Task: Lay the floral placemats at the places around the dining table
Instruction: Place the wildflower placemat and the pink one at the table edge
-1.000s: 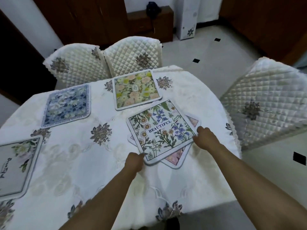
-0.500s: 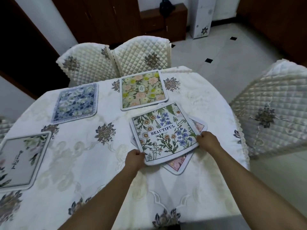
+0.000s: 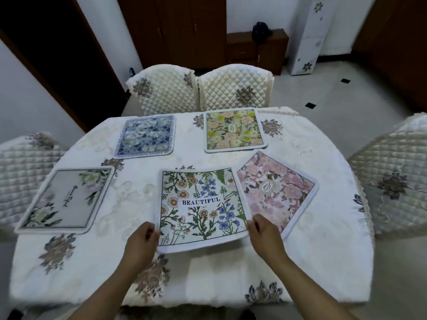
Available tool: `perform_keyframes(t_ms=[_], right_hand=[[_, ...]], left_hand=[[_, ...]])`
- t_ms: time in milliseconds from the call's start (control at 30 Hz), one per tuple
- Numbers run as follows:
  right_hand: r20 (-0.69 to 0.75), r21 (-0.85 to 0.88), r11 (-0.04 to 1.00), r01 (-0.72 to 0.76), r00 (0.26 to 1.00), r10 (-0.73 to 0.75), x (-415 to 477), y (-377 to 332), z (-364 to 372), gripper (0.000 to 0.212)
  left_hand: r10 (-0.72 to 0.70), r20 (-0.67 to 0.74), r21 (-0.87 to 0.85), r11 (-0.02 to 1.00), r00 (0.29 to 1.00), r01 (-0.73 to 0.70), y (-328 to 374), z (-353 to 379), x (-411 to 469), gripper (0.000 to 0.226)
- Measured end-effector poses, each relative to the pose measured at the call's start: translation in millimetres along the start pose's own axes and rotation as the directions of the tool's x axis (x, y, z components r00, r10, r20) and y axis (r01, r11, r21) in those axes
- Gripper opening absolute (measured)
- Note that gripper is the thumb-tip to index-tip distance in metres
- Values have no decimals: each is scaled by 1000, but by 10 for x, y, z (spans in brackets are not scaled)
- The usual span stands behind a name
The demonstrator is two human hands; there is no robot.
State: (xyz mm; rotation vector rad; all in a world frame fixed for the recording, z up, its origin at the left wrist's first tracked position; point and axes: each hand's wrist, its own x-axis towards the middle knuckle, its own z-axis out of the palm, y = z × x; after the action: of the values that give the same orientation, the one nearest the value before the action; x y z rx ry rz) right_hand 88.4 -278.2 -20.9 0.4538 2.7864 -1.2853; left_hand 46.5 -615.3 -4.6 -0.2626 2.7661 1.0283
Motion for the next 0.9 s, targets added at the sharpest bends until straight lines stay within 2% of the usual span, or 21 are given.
perform_keyframes(t_ms=[167,333,567,800,900], right_hand=[[24,-35,999,22,999,-21,-472,-442,685,36],[-2,-60,997,-50,999,50,-896,-754,1188,34],[-68,-78,972,-224,973,219,-1191,-826,1468,33],[-1,-293,867,-403,907,421,-1262,-638,1604,25],[11,-326,862,-387,911,413,-1253,-581,1626,22]], left_hand=[[18,-31,-19,1000,999,-19,-815,-491,-216,23],[40,-26,-68,997,999,-42,-1359,-819,-292,26],[88,28,-88,992,996,-85,-1585,-811,-145,19],[-87,87,-22,996,992,89,-1680,-493,-102,14],[-90,94,18,996,992,89,-1720,-478,-108,21]])
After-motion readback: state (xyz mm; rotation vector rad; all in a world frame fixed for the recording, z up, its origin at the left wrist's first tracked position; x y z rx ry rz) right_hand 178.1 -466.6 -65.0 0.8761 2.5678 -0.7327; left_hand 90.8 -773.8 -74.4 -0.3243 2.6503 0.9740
